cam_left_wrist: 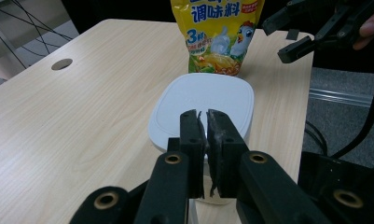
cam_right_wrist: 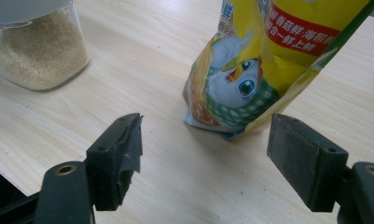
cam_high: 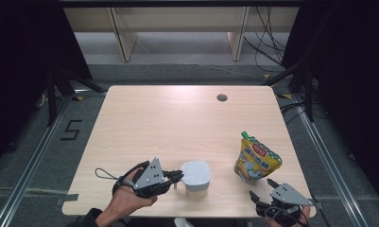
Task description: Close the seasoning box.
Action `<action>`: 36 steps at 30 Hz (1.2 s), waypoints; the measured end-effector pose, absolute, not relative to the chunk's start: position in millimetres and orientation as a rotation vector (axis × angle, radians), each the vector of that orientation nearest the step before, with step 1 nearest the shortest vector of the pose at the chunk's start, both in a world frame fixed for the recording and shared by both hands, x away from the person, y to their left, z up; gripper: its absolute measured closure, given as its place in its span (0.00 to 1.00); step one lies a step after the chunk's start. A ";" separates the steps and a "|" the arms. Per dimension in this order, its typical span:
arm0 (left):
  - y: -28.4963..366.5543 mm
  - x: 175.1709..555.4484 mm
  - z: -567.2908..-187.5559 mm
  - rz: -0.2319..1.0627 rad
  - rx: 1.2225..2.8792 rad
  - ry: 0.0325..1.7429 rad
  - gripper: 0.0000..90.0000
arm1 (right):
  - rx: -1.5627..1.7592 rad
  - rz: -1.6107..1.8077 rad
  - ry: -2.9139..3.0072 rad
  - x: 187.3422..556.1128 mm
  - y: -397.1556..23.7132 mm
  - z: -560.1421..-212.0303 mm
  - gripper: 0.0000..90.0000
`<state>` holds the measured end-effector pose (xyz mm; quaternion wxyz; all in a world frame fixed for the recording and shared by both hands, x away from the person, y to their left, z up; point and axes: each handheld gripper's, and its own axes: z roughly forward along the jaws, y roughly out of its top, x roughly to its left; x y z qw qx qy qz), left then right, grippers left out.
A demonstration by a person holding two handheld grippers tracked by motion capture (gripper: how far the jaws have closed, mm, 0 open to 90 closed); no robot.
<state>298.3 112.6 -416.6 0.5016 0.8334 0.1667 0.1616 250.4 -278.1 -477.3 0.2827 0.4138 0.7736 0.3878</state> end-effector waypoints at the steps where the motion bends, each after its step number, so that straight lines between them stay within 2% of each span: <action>1: 112.9 297.8 -416.8 0.384 2.005 0.416 0.92 | 1.111 1.027 2.068 249.8 -278.1 -476.9 0.30; 9: 120.3 299.5 -419.4 0.357 2.002 0.436 0.86 | 1.125 1.027 2.087 249.0 -276.8 -477.3 0.30; 17: 138.7 299.5 -425.4 0.299 1.997 0.485 0.49 | 1.125 1.026 2.092 248.4 -276.5 -477.2 0.30; 26: 158.8 294.1 -442.5 0.293 2.034 0.527 0.36 | 1.122 1.029 2.081 248.3 -274.6 -478.0 0.30; 36: 161.3 287.5 -456.0 0.271 2.060 0.559 0.31 | 1.091 1.015 2.093 249.6 -275.0 -478.3 0.30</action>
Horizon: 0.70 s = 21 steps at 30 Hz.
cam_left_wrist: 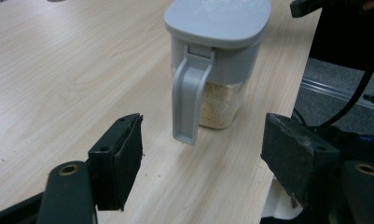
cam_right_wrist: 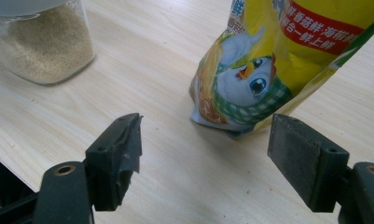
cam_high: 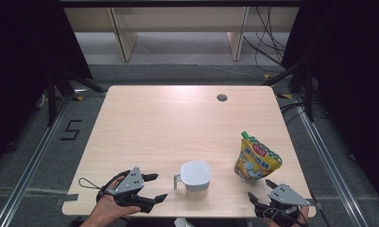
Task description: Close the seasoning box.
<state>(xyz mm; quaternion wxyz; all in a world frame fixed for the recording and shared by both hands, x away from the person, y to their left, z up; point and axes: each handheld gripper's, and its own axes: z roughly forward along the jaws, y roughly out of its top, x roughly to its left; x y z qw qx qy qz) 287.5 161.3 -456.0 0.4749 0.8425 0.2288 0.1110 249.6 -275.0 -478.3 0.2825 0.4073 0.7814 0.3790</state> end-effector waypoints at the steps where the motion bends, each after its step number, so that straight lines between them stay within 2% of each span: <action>1: 161.8 287.6 -457.5 0.268 2.068 0.554 0.31 | 1.091 1.014 2.096 249.6 -274.9 -478.3 0.30; 12: 166.1 282.7 -468.5 0.284 2.085 0.592 0.28 | 1.067 1.019 2.121 250.6 -273.2 -480.0 0.29; 21: 155.1 281.3 -489.1 0.308 2.128 0.590 0.27 | 1.056 1.006 2.142 250.6 -271.4 -481.2 0.28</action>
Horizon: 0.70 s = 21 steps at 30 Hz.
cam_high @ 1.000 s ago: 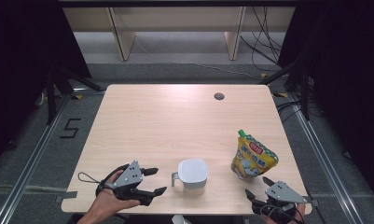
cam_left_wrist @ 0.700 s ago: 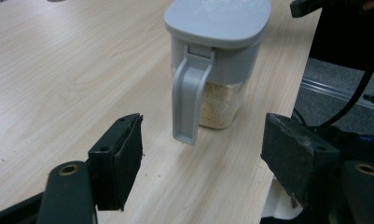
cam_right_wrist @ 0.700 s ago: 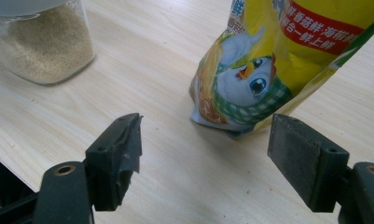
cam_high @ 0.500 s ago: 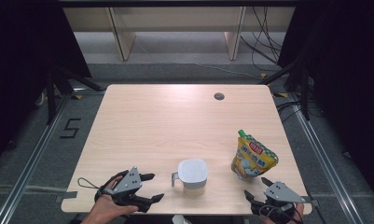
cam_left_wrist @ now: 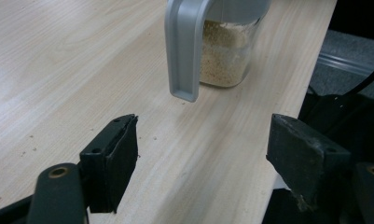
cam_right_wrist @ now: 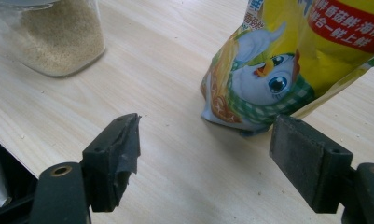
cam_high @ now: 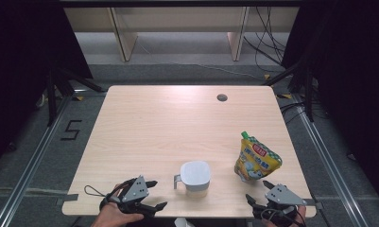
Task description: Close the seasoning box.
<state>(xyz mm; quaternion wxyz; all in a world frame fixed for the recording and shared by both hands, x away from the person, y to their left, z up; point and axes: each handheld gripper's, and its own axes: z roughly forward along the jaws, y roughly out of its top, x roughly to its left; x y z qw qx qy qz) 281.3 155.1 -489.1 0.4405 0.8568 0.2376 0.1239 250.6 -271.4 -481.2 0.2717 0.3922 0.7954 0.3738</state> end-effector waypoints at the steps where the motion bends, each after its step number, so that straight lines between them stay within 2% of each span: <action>1: 154.9 281.6 -489.2 0.301 2.132 0.589 0.27 | 1.057 1.006 2.142 250.7 -271.4 -481.3 0.28; 21: 156.2 283.0 -487.6 0.301 2.111 0.603 0.27 | 1.060 1.005 2.157 251.0 -271.0 -482.4 0.28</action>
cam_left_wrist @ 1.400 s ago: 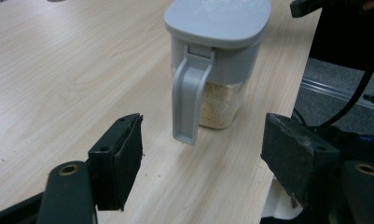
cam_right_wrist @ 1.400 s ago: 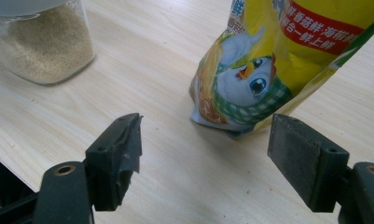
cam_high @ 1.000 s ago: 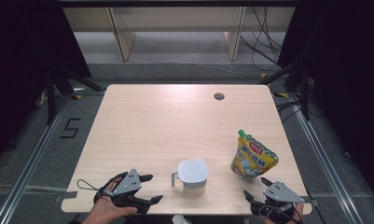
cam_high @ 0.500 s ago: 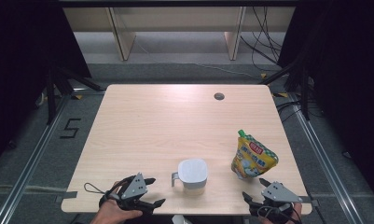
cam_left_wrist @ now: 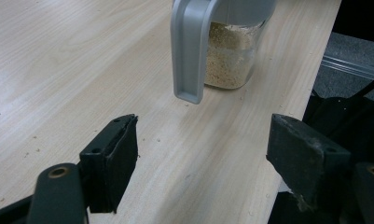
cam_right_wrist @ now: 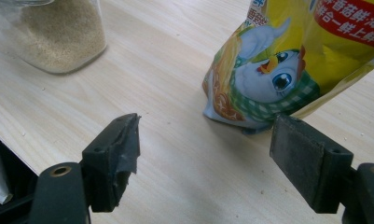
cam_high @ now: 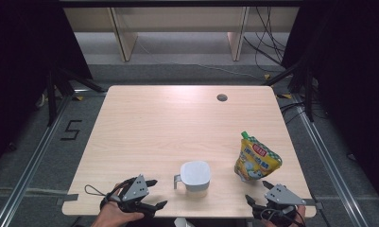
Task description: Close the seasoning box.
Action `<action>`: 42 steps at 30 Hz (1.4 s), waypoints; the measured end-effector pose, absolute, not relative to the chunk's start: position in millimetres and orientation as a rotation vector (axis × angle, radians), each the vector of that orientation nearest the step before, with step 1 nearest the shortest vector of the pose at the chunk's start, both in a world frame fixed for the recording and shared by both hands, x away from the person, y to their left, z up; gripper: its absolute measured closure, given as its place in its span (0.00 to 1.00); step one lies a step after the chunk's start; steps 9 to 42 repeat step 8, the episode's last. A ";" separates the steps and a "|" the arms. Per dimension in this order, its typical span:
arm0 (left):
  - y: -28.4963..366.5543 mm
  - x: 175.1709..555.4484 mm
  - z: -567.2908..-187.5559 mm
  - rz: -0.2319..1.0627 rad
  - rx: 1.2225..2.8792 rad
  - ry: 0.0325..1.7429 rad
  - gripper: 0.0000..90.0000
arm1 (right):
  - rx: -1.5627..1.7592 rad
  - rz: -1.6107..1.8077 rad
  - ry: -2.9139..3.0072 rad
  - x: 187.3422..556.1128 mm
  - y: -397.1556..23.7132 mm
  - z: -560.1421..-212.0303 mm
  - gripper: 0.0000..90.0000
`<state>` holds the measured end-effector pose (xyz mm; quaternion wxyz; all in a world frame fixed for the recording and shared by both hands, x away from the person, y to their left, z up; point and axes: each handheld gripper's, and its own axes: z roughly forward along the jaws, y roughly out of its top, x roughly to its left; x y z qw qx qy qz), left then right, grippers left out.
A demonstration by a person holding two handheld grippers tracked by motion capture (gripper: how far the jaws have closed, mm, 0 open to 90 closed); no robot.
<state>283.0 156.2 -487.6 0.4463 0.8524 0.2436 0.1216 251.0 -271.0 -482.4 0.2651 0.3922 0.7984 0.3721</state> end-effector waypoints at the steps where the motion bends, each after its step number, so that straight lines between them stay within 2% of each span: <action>1: 156.6 283.3 -487.3 0.307 2.118 0.600 0.27 | 1.060 1.004 2.153 251.0 -271.0 -482.3 0.28; 42: 156.3 283.6 -487.3 0.312 2.126 0.598 0.27 | 1.065 0.999 2.151 251.5 -272.1 -483.2 0.28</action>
